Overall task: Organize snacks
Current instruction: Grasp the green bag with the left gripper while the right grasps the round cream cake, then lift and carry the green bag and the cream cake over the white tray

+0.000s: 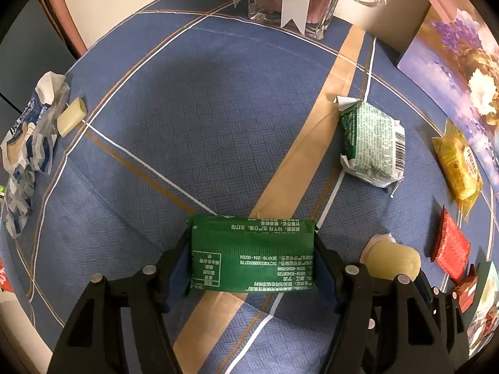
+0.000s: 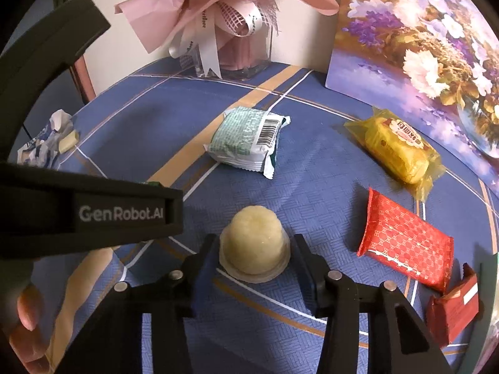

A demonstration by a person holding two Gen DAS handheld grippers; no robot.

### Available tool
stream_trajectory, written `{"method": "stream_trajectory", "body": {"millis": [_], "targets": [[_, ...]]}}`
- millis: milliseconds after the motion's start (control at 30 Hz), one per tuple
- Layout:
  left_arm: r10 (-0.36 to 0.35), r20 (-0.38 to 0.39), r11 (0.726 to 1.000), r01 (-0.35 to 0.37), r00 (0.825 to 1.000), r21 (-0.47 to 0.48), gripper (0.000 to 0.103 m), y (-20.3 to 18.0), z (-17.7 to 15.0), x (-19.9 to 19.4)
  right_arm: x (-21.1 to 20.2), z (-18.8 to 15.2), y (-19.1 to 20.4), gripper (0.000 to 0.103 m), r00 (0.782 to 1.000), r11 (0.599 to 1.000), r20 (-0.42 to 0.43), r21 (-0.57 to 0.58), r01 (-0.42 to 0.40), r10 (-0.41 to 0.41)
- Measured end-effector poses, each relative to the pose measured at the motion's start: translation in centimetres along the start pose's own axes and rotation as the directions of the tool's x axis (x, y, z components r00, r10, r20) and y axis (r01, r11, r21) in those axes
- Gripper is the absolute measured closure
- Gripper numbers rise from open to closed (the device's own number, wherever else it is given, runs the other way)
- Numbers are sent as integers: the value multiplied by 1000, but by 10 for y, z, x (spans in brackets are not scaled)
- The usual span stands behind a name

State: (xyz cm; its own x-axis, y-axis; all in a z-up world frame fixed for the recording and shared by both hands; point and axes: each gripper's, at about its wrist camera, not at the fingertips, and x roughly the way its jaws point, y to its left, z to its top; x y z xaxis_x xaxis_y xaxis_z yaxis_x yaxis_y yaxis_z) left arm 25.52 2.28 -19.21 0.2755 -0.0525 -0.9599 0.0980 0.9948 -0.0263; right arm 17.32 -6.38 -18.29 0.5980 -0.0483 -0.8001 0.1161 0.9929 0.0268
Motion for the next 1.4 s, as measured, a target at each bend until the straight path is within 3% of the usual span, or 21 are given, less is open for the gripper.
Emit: {"method": "stream_trajectory", "body": {"millis": [700, 1067, 1400], "targets": [[-15, 49, 998, 18, 999, -63, 39, 22, 4, -22, -17, 10, -19, 54, 1000, 998, 5, 53, 16, -16], [-12, 125, 999, 7, 992, 42, 39, -15, -12, -74, -58, 17, -44, 54, 998, 991, 14, 115, 65, -67], [-25, 218, 987, -10, 976, 159, 39, -62, -35, -131, -117, 7, -81, 54, 991, 973, 53, 199, 113, -126]]}}
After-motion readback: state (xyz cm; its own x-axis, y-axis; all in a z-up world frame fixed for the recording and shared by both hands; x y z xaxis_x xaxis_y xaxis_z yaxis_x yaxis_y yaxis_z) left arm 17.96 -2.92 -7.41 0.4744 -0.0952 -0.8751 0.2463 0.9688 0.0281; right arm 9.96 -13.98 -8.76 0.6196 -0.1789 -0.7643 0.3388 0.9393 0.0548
